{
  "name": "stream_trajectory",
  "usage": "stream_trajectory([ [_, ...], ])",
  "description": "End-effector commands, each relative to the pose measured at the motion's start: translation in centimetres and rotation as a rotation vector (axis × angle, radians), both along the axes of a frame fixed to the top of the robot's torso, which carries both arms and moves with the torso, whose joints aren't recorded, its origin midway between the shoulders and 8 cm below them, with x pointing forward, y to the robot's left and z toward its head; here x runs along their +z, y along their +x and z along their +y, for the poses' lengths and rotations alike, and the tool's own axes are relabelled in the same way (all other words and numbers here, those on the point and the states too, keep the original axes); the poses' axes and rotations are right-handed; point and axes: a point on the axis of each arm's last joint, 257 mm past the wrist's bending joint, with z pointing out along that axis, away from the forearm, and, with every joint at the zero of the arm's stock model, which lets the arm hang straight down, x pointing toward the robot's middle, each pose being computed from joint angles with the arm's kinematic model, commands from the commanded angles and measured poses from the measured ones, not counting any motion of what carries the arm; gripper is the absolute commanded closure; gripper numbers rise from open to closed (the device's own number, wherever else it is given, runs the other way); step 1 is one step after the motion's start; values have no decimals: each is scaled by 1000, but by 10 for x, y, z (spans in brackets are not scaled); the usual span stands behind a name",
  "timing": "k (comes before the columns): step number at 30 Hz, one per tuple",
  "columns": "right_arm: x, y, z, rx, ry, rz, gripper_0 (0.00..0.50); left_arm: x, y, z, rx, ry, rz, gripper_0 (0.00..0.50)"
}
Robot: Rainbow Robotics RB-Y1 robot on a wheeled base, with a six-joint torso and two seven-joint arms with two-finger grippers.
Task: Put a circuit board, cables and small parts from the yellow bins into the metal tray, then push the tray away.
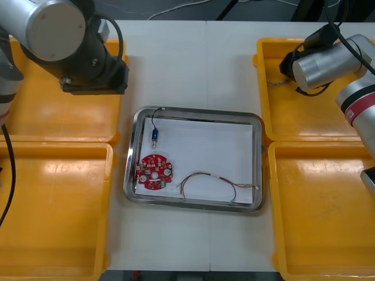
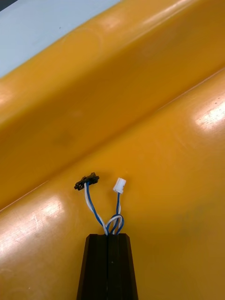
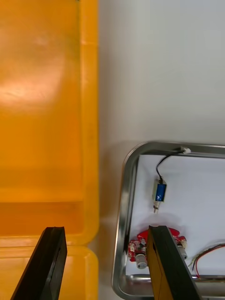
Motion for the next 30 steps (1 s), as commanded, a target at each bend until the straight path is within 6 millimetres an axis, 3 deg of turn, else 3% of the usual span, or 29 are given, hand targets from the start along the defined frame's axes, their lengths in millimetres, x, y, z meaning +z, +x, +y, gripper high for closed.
stream_trajectory([
  [1,-3,-4,8,40,-55,45,500,24,4,48,24,31,-54,0],
  [9,23,-19,8,98,-56,118,500,23,15,115,126,47,-49,0],
  [15,30,-37,6,136,-92,197,500,21,29,155,192,70,-60,0],
  [30,35,-69,-8,295,-142,337,500,30,74,211,292,33,-195,0],
])
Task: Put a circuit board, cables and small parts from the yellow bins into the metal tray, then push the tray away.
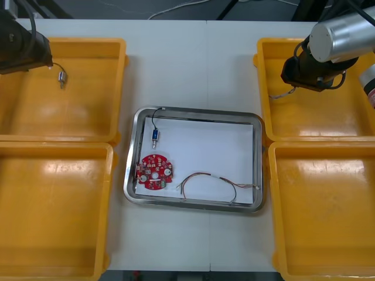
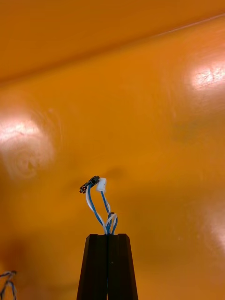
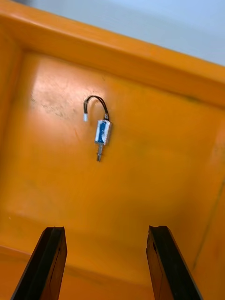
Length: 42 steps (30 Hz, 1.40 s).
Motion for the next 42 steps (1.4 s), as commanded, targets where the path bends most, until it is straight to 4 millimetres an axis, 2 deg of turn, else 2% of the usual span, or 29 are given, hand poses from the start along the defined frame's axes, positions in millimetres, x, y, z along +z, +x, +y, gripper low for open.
stream_trajectory([
  [1,30,-4,-31,40,-22,-10,500,10,8,35,12,68,-43,0],
  [6,33,-12,-45,97,-22,6,500,-2,21,37,2,65,-51,0],
  [15,33,-26,-78,128,-18,3,500,-25,49,27,-72,86,-35,0],
  [21,31,-30,-96,104,-29,0,478,-29,65,20,-126,89,-23,0],
  [24,31,-31,-99,97,-24,1,422,-32,74,9,-141,84,-24,0],
  [26,30,-31,-100,96,-29,1,248,-33,84,0,-150,88,-44,0],
  [27,30,-31,-100,96,-29,1,197,-34,86,-1,-150,86,-47,0],
  [28,31,-31,-100,100,-31,0,97,-34,91,-5,-155,83,-56,0],
  [30,33,-30,-97,110,-33,-6,32,-34,96,-8,-156,75,-64,0],
  [32,35,-31,-94,120,-37,-7,0,-36,101,-13,-159,68,-67,0],
  [37,45,-39,-91,128,-25,9,0,-40,110,-16,-159,62,-84,0],
  [42,45,-44,-82,96,36,28,0,-47,111,-13,-156,57,-72,0],
])
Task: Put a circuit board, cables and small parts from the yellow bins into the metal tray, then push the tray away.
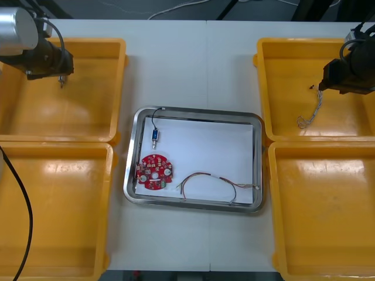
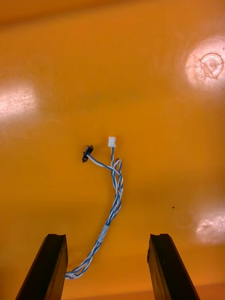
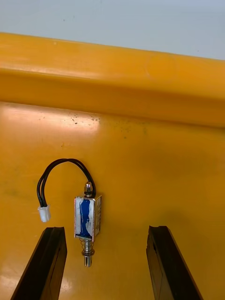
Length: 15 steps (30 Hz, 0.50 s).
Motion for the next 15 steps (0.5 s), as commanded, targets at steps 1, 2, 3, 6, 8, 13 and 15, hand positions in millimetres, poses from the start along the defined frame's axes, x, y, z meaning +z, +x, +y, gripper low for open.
stream_trajectory([
  [1,24,0,-9,-44,43,-38,0,28,18,-18,-12,-19,-49,0],
  [2,20,-1,-7,-73,62,-27,0,26,19,-15,-8,-14,-46,0],
  [3,20,-2,-6,-85,70,-24,0,25,19,-14,-7,-14,-42,0],
  [6,13,-4,1,-150,114,-1,0,25,21,-13,-19,-13,-36,0],
  [8,7,-7,3,-197,139,16,0,23,20,-11,-28,-13,-19,0],
  [13,-6,-9,2,-274,172,26,0,24,23,-9,-25,-11,-16,0],
  [15,-15,-12,2,-282,169,31,0,24,23,-9,-24,-8,-14,0],
])
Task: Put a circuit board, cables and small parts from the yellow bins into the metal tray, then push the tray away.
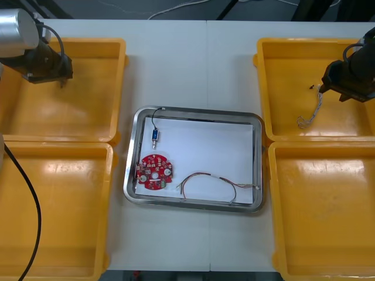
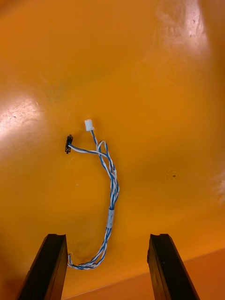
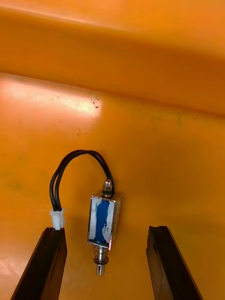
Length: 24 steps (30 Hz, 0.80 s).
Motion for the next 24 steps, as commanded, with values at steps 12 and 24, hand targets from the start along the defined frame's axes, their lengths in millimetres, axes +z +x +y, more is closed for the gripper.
stream_trajectory([
  [12,-30,-16,8,-126,38,-32,0,42,28,-16,-80,47,-86,0],
  [24,-42,-13,20,-192,55,-31,0,31,28,-15,-90,47,-75,0],
])
